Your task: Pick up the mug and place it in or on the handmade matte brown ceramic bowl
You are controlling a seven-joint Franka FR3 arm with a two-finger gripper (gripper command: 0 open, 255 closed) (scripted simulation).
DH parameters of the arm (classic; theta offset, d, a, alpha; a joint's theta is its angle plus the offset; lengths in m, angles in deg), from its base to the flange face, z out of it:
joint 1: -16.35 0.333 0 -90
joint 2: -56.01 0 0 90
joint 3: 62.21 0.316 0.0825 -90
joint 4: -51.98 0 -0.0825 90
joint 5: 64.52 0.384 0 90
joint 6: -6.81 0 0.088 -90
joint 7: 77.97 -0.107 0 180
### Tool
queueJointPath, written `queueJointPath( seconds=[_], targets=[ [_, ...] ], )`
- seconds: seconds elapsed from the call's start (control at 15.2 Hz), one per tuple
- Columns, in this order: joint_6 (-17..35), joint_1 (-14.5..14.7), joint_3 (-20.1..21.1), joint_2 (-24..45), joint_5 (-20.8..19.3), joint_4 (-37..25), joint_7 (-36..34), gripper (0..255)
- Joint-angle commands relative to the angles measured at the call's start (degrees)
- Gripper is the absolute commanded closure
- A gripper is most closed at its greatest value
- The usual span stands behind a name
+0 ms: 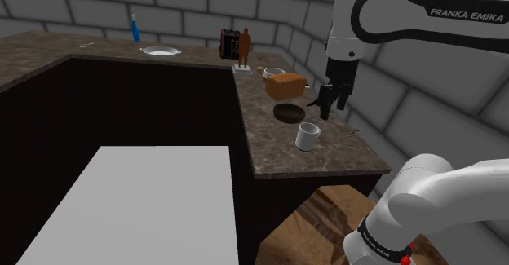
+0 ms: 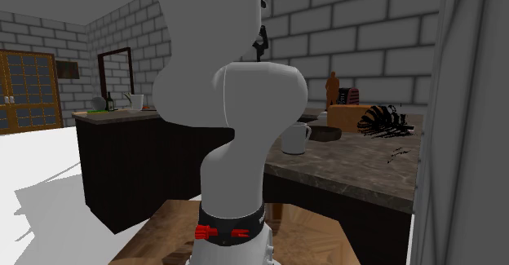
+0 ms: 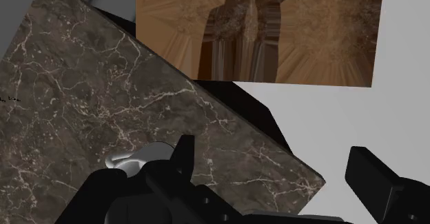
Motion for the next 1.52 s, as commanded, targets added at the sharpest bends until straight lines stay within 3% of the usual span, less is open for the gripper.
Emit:
queueJointPath(
  seconds=[0.0, 0.59, 1.19, 1.45],
  targets=[
    [0.0, 0.0, 0.0, 0.0, 0.0, 0.0, 0.0, 0],
    [18.9, -3.1, -5.0, 9.0, -4.5, 7.0, 4.1, 0],
    [37.5, -5.9, -10.0, 24.4, -7.4, 7.1, 7.7, 0],
    [41.6, -6.2, -10.6, 27.2, -7.7, 8.1, 8.0, 0]
  ],
)
